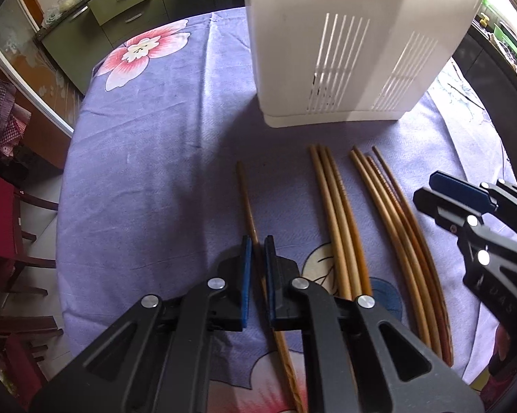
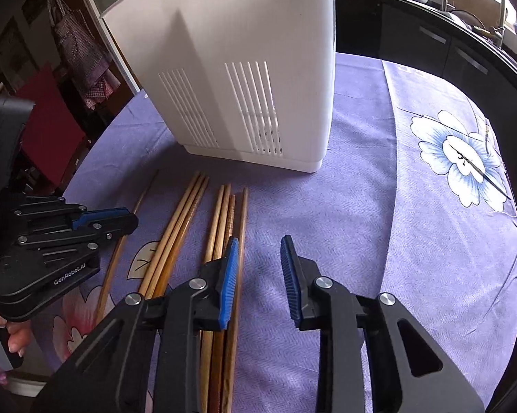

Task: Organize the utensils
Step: 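Grasp one wooden chopstick with the left tool while the right tool grasps another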

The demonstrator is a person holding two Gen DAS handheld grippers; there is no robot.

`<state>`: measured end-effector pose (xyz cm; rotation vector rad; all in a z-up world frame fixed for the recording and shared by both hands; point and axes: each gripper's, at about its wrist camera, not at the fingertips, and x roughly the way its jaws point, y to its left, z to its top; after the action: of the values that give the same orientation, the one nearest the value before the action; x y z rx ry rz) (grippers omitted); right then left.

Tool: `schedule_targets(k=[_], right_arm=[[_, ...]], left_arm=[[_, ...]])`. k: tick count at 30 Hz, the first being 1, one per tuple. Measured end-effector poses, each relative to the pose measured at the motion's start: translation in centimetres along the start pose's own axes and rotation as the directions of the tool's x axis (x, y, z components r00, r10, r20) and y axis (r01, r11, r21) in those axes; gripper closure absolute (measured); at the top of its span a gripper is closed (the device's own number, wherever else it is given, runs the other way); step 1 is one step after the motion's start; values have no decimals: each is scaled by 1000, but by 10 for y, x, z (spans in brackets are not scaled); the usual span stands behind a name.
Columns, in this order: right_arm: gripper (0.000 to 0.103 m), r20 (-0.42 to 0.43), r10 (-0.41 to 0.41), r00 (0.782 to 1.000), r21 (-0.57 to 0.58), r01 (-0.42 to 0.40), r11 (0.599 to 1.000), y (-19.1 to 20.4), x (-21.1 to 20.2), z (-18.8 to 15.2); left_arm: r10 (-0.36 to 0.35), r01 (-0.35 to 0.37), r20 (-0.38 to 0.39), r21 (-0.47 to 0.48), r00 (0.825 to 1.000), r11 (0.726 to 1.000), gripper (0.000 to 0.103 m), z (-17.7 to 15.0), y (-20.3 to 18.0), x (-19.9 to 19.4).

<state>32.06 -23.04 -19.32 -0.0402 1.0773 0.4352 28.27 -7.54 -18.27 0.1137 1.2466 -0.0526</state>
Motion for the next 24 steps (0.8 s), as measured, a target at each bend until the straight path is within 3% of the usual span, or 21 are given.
schedule_targets(k=[13,24], right_arm=[[82,-37,-36,999,-35,35,999,17,20,11],[96,-48,-93,994,-80,89,993,39,33,14]], left_arm=[[34,-34,-4,26,999,999,95,-5,17,2],[44,-44,-7,27,999,999,95,-6,14,0]])
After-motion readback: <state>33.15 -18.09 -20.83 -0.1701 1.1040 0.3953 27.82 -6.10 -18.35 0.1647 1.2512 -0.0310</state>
